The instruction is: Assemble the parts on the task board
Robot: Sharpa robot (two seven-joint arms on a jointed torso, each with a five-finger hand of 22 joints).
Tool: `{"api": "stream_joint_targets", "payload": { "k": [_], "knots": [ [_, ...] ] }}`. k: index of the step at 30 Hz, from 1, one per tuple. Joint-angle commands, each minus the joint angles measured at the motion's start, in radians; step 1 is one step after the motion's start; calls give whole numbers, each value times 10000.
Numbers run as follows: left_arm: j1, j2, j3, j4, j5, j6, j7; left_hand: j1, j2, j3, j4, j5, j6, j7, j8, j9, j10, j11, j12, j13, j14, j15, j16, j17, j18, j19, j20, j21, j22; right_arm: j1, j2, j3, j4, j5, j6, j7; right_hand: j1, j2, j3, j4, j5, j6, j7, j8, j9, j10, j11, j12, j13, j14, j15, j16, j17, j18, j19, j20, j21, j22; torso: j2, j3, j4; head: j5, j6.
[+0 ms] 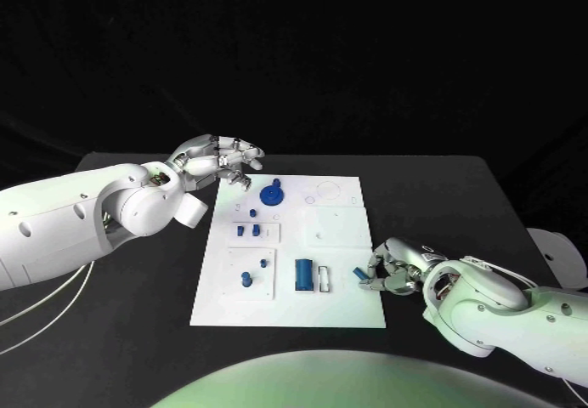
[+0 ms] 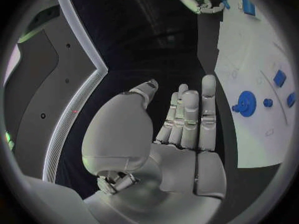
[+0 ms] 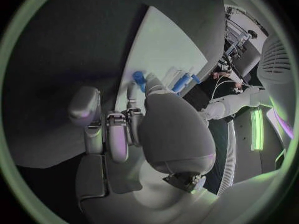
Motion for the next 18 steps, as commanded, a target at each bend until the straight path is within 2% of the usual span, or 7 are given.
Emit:
{"api": "stream_joint_targets", "payload": {
  "k": [1,7,10,12,13,15,18],
  "knots": [
    [2,10,4,24,56,89,16,75,-1,-35,22,7,-72,4,42,-17,-97,-6,59,13,-79,20,-59,3,191,-48,13,-21,-12,-65,84,-17,-93,-616,336,-264,142,-2,76,-20,31,50,-51,-56,-28,54,-55,57,1303,1043,-74,41,2634,-13,34,-47,45,596,-7,-1,15,-2,2],
    [2,1,0,31,56,90,9,75,-1,-35,22,7,-72,4,42,-17,-97,-6,59,13,-79,20,-59,3,191,-48,13,-21,-12,-109,211,-17,-225,-933,444,-366,370,-15,132,-24,95,63,-57,-73,2,45,-61,48,1297,1043,-79,41,2634,-15,40,-51,51,603,0,-7,10,18,2],
    [2,-1,-1,34,56,90,7,75,-1,-35,22,7,-72,4,42,-17,-97,-6,59,13,-79,20,-59,3,191,-48,13,-21,-12,-118,252,-17,-229,-983,450,-372,668,-3,245,-39,419,71,-66,-114,21,44,-71,53,1302,1043,-90,41,2634,-16,45,-62,51,610,2,-3,5,34,2],
    [2,-2,-2,36,56,90,6,75,-1,-35,22,7,-72,4,42,-17,-97,-6,59,13,-79,20,-59,3,191,-48,13,-21,-12,-122,276,-17,-216,-1004,443,-381,1019,68,467,-63,880,106,-93,-168,22,42,-96,57,1307,1043,-112,41,2634,-16,52,-79,48,618,2,-3,0,39,2],
    [2,-3,-2,37,56,89,4,75,-1,-35,22,7,-72,4,42,-17,-97,-6,59,13,-79,20,-59,3,191,-48,13,-21,-12,-124,289,-17,-208,-1012,440,-387,1208,136,633,-90,769,124,-102,-194,14,42,-109,59,1311,1043,-127,41,2634,-14,59,-96,65,628,4,-1,1,43,2],
    [2,-5,-3,40,56,91,-4,75,-1,-35,22,7,-72,4,42,-17,-97,-6,59,13,-79,20,-59,3,191,-48,13,-21,-12,-126,309,-17,-195,-1023,434,-403,1884,178,1876,-84,-368,256,-109,-357,-65,27,-143,61,1326,1043,-161,41,2634,-15,76,-161,82,658,5,1,3,47,2],
    [2,-9,-4,44,56,94,-16,75,-1,-35,22,7,-72,4,42,-17,-97,-6,59,13,-79,20,-59,3,191,-48,13,-21,-12,-127,325,-17,-180,-1035,427,-434,1697,-609,4108,-146,64,492,-56,-399,5,30,-141,71,1340,1043,-122,41,2634,-31,83,-143,96,721,0,-1,4,44,2]
  ]
}}
